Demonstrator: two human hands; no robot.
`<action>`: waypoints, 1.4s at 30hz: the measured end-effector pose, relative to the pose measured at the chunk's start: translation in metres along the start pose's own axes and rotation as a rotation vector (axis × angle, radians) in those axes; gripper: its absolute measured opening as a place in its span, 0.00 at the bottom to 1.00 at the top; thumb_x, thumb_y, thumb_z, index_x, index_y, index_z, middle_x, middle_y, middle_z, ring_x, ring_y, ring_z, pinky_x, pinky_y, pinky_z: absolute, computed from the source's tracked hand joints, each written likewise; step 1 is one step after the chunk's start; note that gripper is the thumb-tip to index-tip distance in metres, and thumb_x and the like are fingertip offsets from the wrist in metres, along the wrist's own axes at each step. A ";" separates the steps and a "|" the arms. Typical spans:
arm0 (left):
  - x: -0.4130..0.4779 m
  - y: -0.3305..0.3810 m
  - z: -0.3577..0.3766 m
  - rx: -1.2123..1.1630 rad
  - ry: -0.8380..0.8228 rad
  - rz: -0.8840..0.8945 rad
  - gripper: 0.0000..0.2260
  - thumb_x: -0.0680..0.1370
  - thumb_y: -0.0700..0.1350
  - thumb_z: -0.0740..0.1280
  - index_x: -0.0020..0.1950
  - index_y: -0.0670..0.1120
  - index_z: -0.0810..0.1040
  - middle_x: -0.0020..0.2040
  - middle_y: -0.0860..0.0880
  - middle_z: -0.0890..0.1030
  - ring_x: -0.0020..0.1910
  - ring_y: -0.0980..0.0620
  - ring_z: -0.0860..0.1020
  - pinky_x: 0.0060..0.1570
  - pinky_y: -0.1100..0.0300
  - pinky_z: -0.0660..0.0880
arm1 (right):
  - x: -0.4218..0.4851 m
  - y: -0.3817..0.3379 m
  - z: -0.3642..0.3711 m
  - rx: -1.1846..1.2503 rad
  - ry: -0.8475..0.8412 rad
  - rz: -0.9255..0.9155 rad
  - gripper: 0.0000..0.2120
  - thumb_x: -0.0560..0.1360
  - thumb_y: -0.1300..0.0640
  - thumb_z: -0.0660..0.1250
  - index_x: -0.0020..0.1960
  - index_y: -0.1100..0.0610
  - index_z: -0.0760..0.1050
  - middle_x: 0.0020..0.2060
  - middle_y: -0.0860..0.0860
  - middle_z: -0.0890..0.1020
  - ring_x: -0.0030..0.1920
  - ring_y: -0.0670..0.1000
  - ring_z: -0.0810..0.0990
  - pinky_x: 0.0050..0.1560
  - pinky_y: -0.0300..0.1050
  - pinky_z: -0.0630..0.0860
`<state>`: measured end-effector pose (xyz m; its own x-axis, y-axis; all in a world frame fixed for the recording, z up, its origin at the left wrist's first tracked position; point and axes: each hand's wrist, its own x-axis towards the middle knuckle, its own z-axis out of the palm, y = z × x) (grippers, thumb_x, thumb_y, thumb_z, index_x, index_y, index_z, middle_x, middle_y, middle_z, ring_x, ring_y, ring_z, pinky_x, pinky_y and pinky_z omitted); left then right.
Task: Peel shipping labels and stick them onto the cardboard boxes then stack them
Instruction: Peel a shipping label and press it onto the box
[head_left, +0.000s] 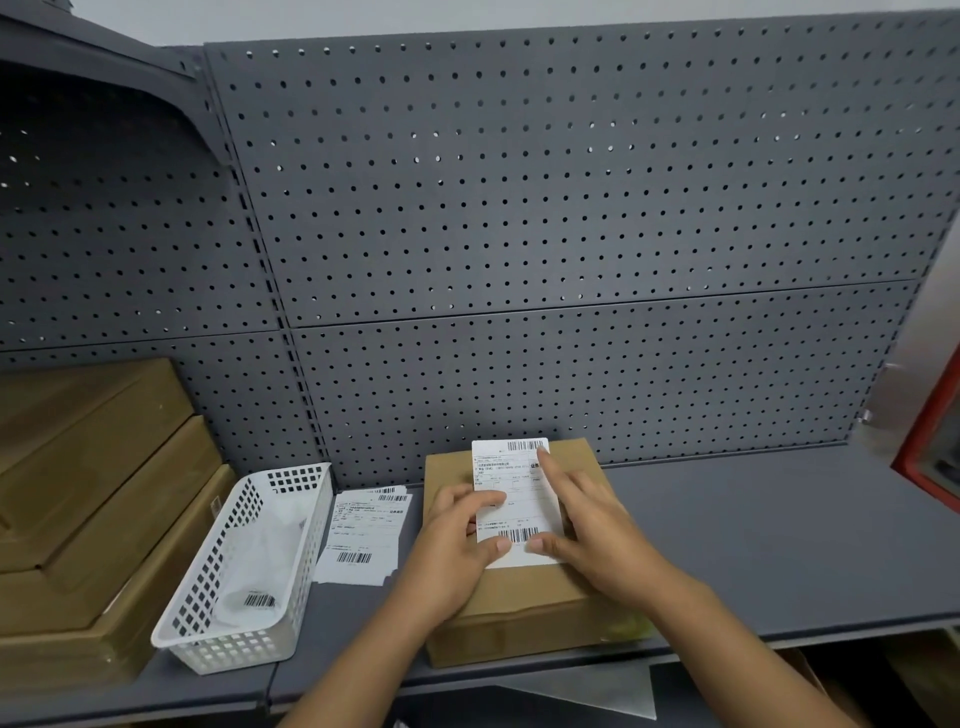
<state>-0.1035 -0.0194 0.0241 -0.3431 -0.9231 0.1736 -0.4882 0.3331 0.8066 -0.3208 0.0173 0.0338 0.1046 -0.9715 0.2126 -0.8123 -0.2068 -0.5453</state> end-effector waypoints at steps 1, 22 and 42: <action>-0.001 0.000 0.001 0.011 0.000 0.001 0.20 0.78 0.43 0.76 0.68 0.55 0.79 0.67 0.58 0.69 0.61 0.64 0.73 0.62 0.78 0.66 | 0.000 0.001 0.000 0.013 -0.004 0.006 0.48 0.77 0.39 0.70 0.82 0.40 0.39 0.61 0.42 0.70 0.65 0.47 0.66 0.69 0.46 0.67; 0.017 0.003 0.004 0.048 0.125 -0.032 0.15 0.73 0.46 0.80 0.58 0.55 0.85 0.52 0.59 0.75 0.50 0.68 0.74 0.48 0.79 0.67 | 0.021 0.001 0.010 0.098 0.022 0.095 0.50 0.76 0.47 0.72 0.79 0.32 0.36 0.67 0.46 0.73 0.65 0.49 0.74 0.64 0.53 0.75; 0.041 0.001 0.012 0.248 0.249 -0.097 0.06 0.80 0.53 0.72 0.57 0.59 0.85 0.54 0.59 0.79 0.52 0.59 0.77 0.43 0.60 0.72 | 0.042 -0.012 0.010 -0.154 0.130 0.273 0.35 0.81 0.41 0.64 0.83 0.42 0.51 0.66 0.50 0.74 0.64 0.57 0.77 0.53 0.51 0.74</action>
<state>-0.1275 -0.0548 0.0256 -0.0945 -0.9611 0.2595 -0.6992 0.2496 0.6700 -0.3009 -0.0224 0.0413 -0.1950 -0.9637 0.1823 -0.8784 0.0890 -0.4695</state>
